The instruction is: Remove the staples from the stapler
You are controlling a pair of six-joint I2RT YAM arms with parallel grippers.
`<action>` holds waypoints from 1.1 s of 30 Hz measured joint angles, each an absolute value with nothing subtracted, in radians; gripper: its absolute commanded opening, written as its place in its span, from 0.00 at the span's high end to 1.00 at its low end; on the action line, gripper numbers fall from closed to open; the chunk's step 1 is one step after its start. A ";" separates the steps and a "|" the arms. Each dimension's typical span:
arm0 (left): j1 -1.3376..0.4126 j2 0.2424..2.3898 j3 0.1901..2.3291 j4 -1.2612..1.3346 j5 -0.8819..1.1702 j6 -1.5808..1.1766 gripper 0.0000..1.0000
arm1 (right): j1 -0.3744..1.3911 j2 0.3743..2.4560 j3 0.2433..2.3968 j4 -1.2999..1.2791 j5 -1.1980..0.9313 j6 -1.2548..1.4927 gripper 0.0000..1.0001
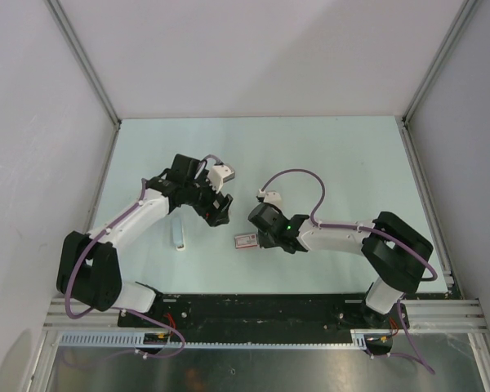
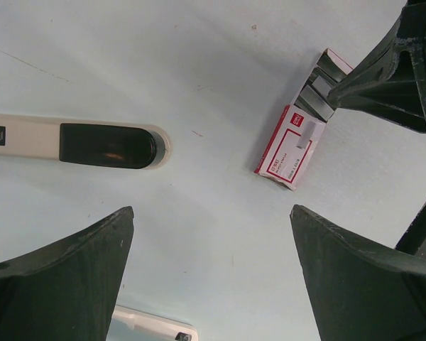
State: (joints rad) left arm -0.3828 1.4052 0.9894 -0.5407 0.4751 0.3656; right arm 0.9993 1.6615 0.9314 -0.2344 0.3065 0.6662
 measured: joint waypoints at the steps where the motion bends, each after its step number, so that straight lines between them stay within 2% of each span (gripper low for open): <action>1: -0.383 1.405 0.989 -0.540 0.475 0.366 0.03 | 0.999 1.662 0.931 -0.234 0.306 0.666 1.00; 33: -0.381 1.404 0.989 -0.541 0.475 0.366 0.03 | 0.980 1.633 0.930 -0.222 0.302 0.669 1.00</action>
